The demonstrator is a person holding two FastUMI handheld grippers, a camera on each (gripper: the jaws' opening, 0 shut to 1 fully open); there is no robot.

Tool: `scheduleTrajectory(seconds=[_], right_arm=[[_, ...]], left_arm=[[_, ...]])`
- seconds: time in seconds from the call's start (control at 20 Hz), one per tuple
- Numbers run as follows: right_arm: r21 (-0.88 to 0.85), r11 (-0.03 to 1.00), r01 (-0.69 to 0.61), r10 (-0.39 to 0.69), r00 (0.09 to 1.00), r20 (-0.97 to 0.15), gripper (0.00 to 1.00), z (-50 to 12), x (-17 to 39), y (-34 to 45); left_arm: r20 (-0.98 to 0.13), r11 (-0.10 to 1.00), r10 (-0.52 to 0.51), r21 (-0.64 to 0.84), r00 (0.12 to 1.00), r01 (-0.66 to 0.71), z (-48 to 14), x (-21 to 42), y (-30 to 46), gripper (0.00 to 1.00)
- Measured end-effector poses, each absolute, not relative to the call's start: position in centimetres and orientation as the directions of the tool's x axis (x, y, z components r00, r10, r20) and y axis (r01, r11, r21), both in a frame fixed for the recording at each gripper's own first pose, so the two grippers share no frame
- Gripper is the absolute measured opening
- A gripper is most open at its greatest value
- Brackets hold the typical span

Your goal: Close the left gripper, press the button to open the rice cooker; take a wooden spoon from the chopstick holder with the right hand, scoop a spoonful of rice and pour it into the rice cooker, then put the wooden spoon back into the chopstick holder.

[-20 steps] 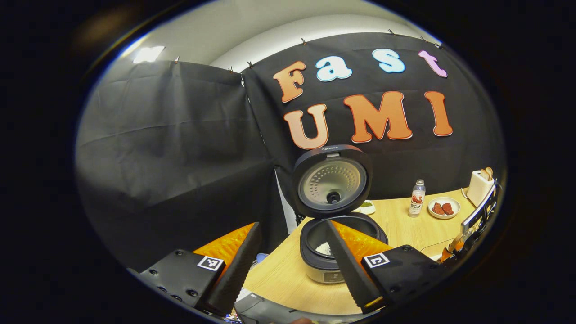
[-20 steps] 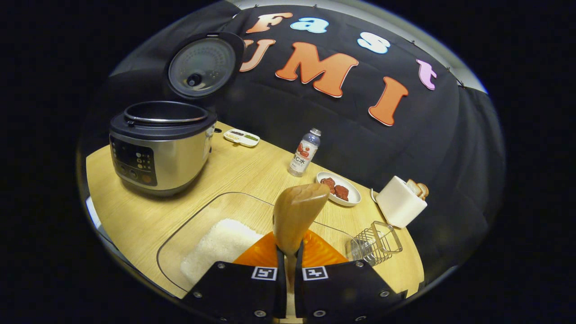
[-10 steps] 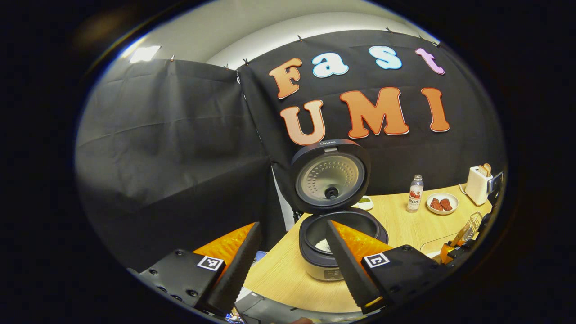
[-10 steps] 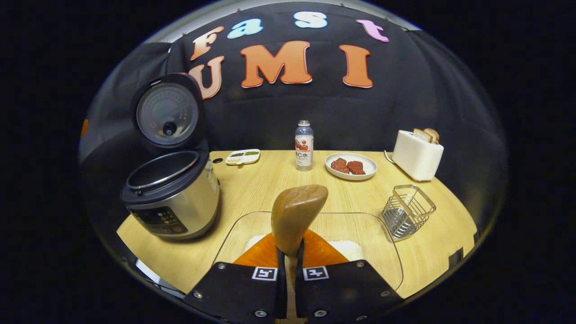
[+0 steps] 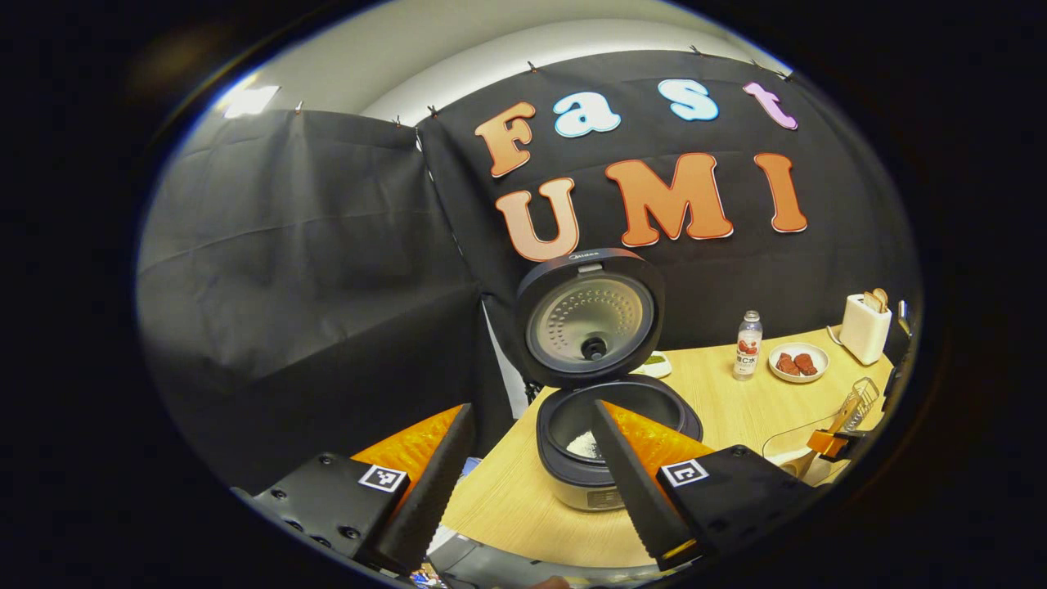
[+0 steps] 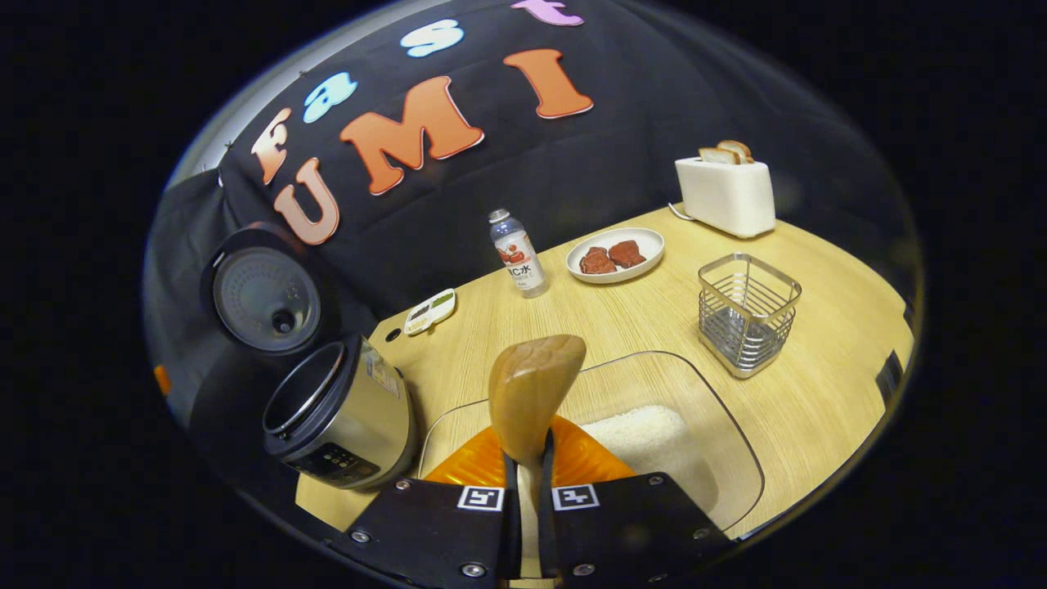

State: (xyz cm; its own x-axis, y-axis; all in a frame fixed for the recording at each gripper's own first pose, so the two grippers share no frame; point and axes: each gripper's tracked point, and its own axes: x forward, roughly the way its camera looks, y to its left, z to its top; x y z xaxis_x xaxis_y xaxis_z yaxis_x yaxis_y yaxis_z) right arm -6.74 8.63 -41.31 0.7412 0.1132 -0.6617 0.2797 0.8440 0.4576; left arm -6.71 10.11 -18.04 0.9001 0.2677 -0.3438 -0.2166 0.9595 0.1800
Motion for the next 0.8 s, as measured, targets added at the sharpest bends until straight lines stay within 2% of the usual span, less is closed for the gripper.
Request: scheduleTrajectory(seconds=[0.35, 0.8], right_arm=[[0.546, 0.771, 0.327, 0.171, 0.720, -0.673, 0.08, -41.35, -6.49, 8.97], [0.708, 0.569, 0.419, 0.291, 0.703, -0.649, 0.07, -42.11, -6.47, 9.08]], left_arm=[[-0.349, 0.962, 0.251, 0.190, 0.903, -0.195, -18.23, -6.30, 10.01, 0.97], [-0.352, 0.962, 0.248, 0.196, 0.902, -0.188, -18.26, -6.06, 9.90, 0.97]])
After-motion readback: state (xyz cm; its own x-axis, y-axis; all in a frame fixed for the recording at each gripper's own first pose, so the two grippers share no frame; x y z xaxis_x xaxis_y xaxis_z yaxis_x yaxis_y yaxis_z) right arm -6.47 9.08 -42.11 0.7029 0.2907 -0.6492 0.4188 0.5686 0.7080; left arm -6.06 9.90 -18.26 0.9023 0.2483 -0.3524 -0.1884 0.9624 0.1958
